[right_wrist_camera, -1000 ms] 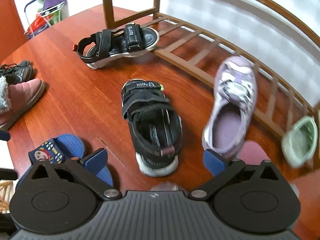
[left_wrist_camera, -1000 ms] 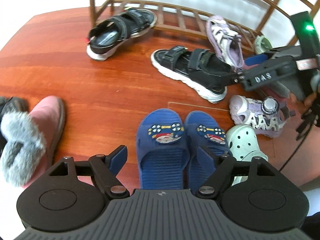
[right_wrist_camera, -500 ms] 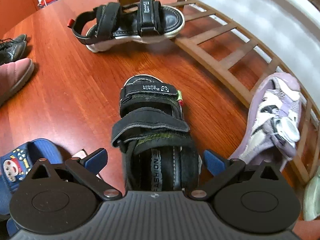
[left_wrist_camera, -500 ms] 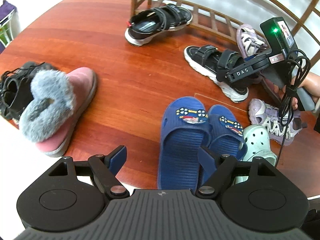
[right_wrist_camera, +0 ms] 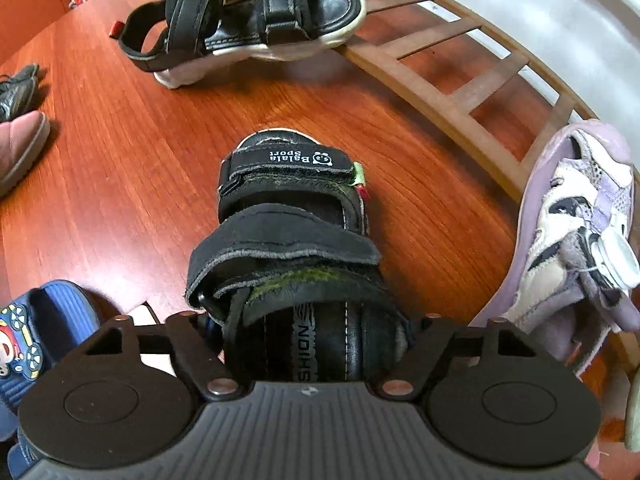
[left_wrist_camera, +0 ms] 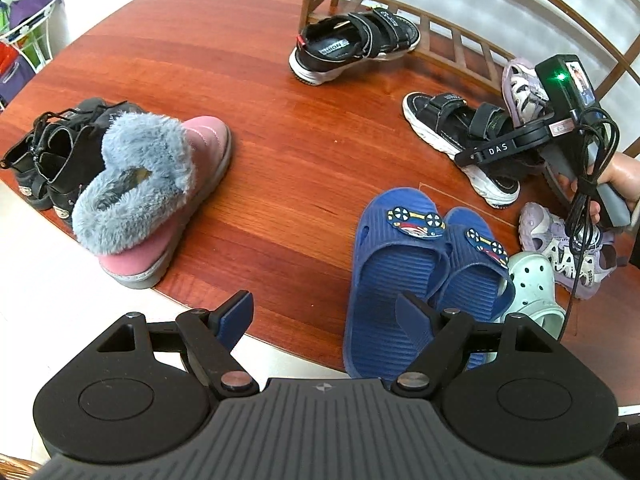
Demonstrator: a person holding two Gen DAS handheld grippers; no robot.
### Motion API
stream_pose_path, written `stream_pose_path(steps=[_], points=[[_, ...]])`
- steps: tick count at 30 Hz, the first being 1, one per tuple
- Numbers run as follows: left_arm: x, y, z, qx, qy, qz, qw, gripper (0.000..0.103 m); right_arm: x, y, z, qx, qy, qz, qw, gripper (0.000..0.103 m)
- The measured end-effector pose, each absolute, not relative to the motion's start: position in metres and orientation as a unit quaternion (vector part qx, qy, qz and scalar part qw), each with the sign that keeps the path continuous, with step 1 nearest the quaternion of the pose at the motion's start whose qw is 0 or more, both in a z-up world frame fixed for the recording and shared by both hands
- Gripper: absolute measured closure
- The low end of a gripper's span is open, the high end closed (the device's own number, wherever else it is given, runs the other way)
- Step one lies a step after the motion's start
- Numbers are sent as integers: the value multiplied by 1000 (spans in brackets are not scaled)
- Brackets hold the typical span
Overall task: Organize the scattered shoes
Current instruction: 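Close the right tool on the black velcro sandal's strap, then lift the black velcro sandal with the right tool and carry it across the table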
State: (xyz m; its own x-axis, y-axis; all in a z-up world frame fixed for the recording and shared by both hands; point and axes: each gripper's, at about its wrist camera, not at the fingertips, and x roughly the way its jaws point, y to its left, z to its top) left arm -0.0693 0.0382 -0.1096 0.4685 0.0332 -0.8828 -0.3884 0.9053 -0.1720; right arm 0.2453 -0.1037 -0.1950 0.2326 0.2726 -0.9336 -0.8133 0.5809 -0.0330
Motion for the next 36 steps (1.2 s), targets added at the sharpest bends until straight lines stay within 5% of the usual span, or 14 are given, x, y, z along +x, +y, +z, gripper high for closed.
stream_pose_path(steps=[36], points=[[3,-28,-99,-88,481,-53,871,23,117,-304,-54,-81,461,239,851,31]])
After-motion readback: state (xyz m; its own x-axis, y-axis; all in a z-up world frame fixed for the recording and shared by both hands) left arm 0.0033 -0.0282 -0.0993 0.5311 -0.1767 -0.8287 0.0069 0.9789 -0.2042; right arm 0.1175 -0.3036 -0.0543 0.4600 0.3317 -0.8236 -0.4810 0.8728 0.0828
